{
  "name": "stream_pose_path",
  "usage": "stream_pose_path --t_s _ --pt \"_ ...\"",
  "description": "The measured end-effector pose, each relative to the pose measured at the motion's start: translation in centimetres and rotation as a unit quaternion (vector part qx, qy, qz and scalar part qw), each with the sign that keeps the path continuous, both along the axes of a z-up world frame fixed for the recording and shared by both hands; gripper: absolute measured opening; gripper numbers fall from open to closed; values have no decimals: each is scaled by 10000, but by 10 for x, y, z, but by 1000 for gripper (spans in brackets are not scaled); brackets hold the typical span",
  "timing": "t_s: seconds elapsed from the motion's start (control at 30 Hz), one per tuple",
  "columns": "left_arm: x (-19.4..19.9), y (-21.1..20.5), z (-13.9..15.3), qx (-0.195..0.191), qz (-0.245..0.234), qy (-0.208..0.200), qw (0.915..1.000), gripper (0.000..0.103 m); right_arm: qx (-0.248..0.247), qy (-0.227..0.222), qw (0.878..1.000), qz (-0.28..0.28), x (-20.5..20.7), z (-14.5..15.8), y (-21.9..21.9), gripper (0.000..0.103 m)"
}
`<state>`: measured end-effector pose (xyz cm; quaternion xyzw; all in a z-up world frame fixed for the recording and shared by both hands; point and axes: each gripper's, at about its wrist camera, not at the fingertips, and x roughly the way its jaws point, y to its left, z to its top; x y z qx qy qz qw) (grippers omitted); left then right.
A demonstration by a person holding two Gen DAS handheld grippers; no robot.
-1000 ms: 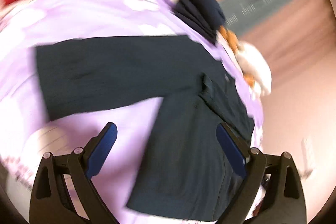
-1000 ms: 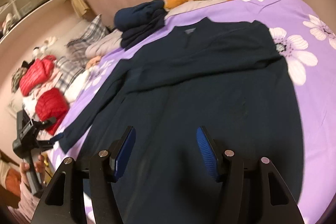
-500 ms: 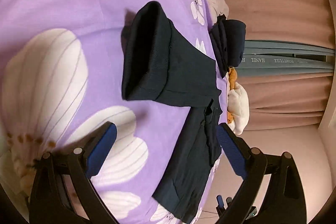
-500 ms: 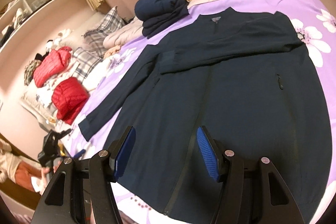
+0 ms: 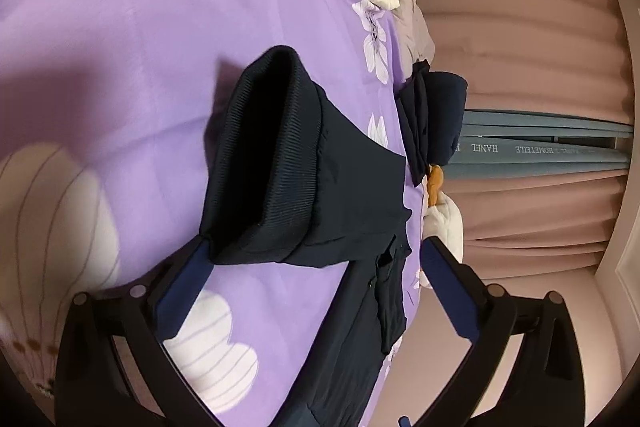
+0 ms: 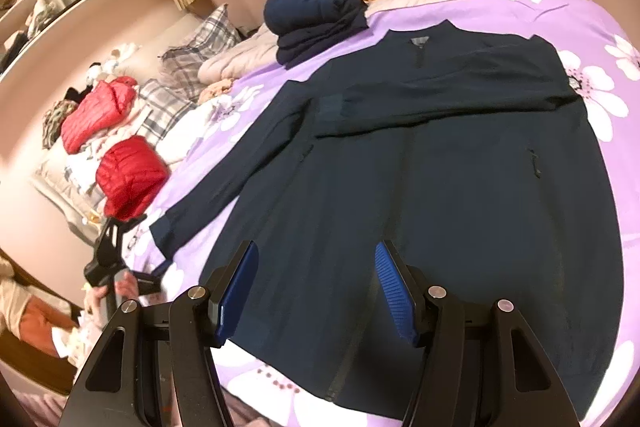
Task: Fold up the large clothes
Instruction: 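Grasp the cuff of the other sleeve with the left tool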
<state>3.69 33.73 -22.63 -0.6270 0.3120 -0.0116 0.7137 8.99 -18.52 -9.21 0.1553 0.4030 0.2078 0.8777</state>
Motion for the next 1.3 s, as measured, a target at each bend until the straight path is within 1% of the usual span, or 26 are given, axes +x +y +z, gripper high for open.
stream_pose_path --t_s 0.1,0.27,0.33,0.4,0.43,0.53,0.63,0.73,0.87,0.97,1.0,1.03,1.1,1.17,1.2,1.23,1.27,1.3 --pt "5 6 1 -27 39 -113 9999 102 -29 33 10000 35 3 -2 5 61" --pt "4 17 -1 -105 151 -146 9997 101 -112 103 9999 58 6 -6 9 61" --pt "1 19 2 171 46 -40 9998 97 -127 121 9998 39 6 -8 10 61" --pt "-2 22 6 464 -26 20 9989 96 -140 151 9998 20 8 -9 8 61" --pt "-3 25 7 526 -43 6 9986 96 -150 163 9998 7 9 -9 8 61" --pt "8 29 3 511 -238 90 9984 96 -145 243 9996 -11 12 -13 8 61" --pt "27 28 4 714 -495 99 9962 97 -147 316 9994 -1 17 -17 14 61" --pt "45 29 0 835 -722 108 9938 97 -121 332 9993 75 18 -18 21 61" --pt "56 29 0 956 -730 57 9927 97 -166 328 9991 199 19 -17 27 61" --pt "59 22 5 1233 -768 134 9893 97 -209 357 9990 196 22 -19 27 61" --pt "59 19 7 1310 -785 158 9881 93 -225 363 9989 178 22 -20 27 61" --pt "59 17 8 1310 -820 156 9879 86 -229 367 9989 172 23 -21 27 61" --pt "60 13 8 1209 -853 179 9888 79 -229 355 9989 179 23 -21 28 61" --pt "59 11 12 1252 -817 212 9885 71 -222 342 9989 209 23 -21 29 61" --pt "60 8 17 1350 -830 239 9871 60 -212 338 9990 218 23 -22 30 61" --pt "61 6 21 1435 -851 249 9857 46 -197 335 9990 223 24 -22 30 61" --pt "62 3 26 1567 -917 270 9830 37 -175 326 9991 226 24 -22 29 61" --pt "65 -1 31 1697 -1032 349 9795 15 -150 317 9991 220 24 -22 29 61"
